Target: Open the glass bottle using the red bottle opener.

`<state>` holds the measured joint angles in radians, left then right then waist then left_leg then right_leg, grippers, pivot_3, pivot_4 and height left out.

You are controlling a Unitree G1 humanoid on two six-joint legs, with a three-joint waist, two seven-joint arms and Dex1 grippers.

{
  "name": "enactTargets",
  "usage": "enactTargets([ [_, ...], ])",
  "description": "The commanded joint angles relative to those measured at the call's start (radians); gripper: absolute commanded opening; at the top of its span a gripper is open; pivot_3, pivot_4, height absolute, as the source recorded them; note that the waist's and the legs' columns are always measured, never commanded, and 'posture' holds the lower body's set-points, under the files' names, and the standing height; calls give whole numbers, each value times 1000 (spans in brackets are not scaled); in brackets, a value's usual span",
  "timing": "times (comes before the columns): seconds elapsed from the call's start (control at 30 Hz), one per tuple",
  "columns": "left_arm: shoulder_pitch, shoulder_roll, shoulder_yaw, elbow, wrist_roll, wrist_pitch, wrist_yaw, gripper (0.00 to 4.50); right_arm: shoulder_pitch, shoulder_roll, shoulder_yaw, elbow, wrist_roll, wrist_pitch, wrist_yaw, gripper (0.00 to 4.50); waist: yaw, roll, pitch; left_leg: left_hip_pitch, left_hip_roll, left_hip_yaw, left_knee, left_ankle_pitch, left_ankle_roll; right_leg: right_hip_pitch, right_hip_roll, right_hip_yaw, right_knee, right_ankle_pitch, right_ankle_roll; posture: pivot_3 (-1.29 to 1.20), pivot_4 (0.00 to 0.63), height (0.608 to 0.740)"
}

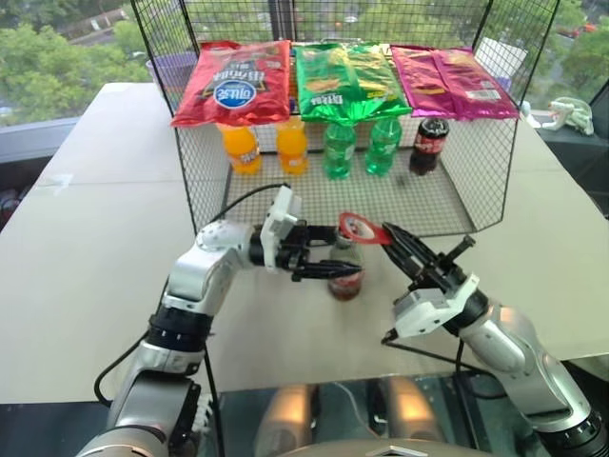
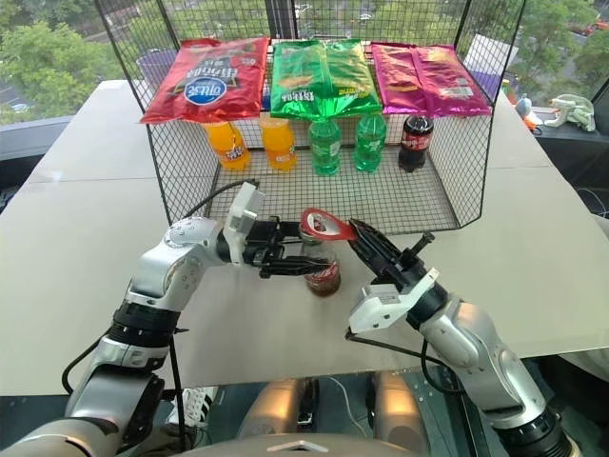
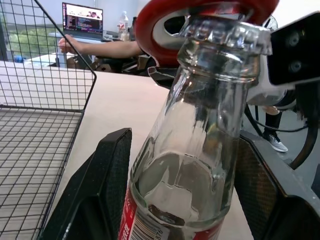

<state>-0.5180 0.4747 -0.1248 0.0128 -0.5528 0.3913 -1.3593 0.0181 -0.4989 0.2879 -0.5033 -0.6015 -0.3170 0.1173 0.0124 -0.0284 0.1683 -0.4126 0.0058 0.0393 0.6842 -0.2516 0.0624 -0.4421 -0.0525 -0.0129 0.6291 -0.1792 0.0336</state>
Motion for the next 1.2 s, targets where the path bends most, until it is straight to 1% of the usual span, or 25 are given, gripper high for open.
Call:
enactTargets([
  [0.03,-35,7,33,-13,-18,10,16,2991,31,3,22,34,-61,-12,15,0,0,0,0,0,0,0,0,0,0,0,0,0,0,0,0,0,150,740],
  [0.3,-42,9,31,-22,-18,25,18,2991,20,33,14,41,-99,-21,0,0,0,0,0,0,0,0,0,0,0,0,0,1,0,0,0,0,150,740],
  [0.53,-55,6,24,-13,-15,21,14,2991,-5,107,14,65,-81,-2,-23,0,-1,0,0,0,0,1,0,0,0,0,0,1,1,0,0,0,150,740],
  [0.8,-57,9,21,-16,-13,23,9,2991,1,111,51,129,-96,-40,-22,0,-1,0,0,1,0,1,0,0,0,0,0,1,1,0,0,0,150,740],
  [0.9,-57,10,19,-19,-13,25,8,2991,-1,131,51,145,-74,-41,-35,0,-1,0,0,1,0,1,0,0,0,0,0,1,2,0,0,0,150,740],
  [1.07,-54,11,17,-26,-14,30,8,2991,-6,139,63,181,-112,-48,-60,0,-1,0,0,1,0,1,0,0,0,0,0,2,2,0,0,0,150,740],
  [1.2,-53,8,15,-29,-13,31,11,2991,-9,153,64,205,-97,-55,-86,0,-1,0,0,1,0,1,0,0,0,0,0,2,2,0,0,0,150,740],
])
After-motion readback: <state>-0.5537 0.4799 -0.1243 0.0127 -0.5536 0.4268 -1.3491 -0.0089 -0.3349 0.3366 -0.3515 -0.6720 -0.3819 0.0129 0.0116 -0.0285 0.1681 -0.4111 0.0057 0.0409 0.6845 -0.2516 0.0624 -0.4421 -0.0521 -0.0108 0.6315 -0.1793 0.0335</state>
